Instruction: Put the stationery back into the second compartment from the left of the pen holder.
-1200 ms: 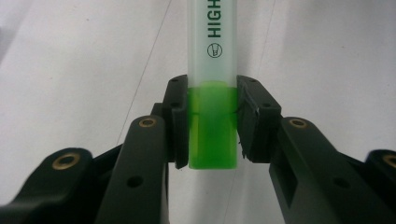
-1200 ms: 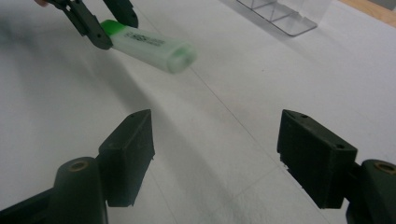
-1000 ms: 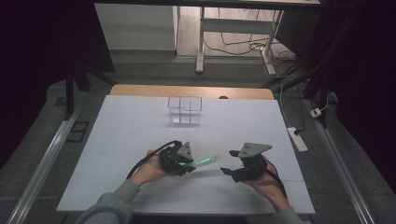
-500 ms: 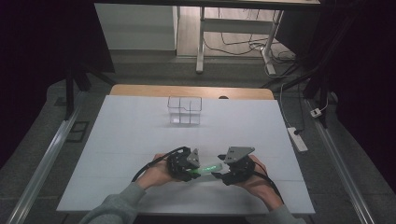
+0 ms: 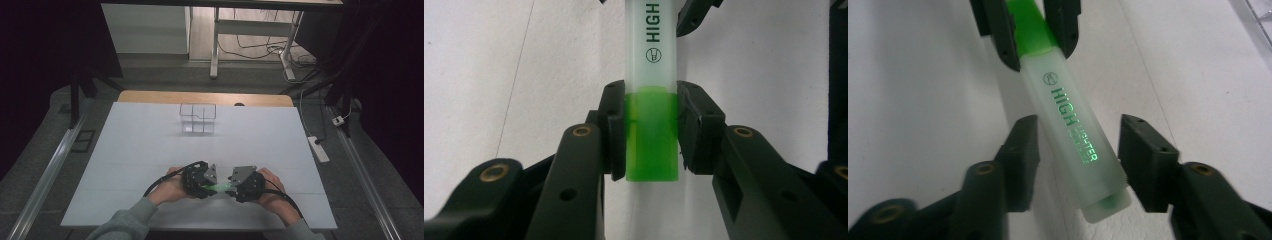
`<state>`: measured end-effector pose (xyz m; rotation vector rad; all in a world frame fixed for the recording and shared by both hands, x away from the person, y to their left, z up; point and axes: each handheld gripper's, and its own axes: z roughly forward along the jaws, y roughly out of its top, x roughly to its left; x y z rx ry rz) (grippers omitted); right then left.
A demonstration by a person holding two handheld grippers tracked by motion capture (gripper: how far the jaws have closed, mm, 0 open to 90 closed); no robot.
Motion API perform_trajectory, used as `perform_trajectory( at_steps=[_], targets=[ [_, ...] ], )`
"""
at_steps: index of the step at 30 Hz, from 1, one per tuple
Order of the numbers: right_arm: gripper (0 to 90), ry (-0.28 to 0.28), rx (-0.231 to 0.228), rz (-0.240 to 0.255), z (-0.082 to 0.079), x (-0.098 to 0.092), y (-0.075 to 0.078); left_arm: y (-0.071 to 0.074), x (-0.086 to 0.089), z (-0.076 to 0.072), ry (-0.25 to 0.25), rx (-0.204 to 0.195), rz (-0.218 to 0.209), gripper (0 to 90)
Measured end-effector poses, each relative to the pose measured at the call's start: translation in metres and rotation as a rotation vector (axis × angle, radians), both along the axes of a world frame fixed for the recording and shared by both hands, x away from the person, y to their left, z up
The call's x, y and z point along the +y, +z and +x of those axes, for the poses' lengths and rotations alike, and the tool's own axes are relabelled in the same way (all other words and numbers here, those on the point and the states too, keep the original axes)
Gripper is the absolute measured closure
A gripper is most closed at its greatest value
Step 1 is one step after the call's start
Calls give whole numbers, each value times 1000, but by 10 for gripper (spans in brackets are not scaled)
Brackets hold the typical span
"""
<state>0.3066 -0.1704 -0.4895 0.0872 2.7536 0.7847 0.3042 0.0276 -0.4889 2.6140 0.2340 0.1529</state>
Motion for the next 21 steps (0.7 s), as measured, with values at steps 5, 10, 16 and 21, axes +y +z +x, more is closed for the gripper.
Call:
perform_trajectory(
  at_steps=[5,10,16,21],
  targets=[
    [571,19,-1,-13,-1,1,-2,3,2,0,1,-16,-5,659],
    [642,54,-1,-39,-1,4,-6,9,12,5,27,-2,-61,645],
    [650,21,11,-1,1,-1,-4,11,20,11,93,4,-115,526],
    [650,-18,29,47,5,-5,-2,13,30,18,179,32,-164,418]
  ],
)
